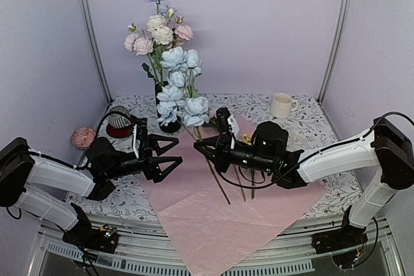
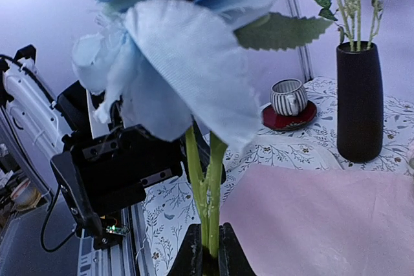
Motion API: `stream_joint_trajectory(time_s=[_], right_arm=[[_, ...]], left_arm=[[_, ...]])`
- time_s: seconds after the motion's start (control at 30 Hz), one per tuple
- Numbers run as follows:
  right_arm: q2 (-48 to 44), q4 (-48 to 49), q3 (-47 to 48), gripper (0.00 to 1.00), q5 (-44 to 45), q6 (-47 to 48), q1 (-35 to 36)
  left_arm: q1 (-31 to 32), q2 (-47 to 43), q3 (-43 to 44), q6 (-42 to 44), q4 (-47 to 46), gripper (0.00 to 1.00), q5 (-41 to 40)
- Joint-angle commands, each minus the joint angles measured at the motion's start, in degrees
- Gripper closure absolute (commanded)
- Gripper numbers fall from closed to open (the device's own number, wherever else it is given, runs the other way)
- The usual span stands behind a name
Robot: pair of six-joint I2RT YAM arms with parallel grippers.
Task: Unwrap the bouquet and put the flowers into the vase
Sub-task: Pass from the right arm to the left
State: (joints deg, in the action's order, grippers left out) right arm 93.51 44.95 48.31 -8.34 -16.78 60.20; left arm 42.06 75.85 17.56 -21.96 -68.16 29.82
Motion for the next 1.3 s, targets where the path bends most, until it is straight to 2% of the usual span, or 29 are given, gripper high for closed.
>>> stream_joint_trajectory(time_s=[0.0, 0.13, 0.77, 1.03, 1.27], right_arm=[[2.95, 7.76, 1.67, 0.97, -5.2, 4.68, 1.44], [4.21, 9.38, 1.91, 0.97, -5.73, 6.41, 2.48], [8.32, 9.89, 5.28, 0.97, -7.15, 11.2, 5.33], [9.38, 9.91, 5.97, 0.97, -6.61, 11.73, 5.77], [10.04, 9.99, 6.08, 0.96, -7.4, 12.0, 5.72]], left_arm=[[0.58, -1.3, -2.5, -1.32, -9.17, 0.07, 2.66], [0.56, -1.76, -2.65, -1.81, -9.0, 0.12, 2.75], [0.53, 1.6, -2.31, -6.27, -16.17, 0.51, 8.08], [0.44, 3.58, -1.56, -7.23, -17.43, 0.64, 9.28], [0.4, 3.9, -1.54, -7.04, -17.98, 0.82, 9.56]])
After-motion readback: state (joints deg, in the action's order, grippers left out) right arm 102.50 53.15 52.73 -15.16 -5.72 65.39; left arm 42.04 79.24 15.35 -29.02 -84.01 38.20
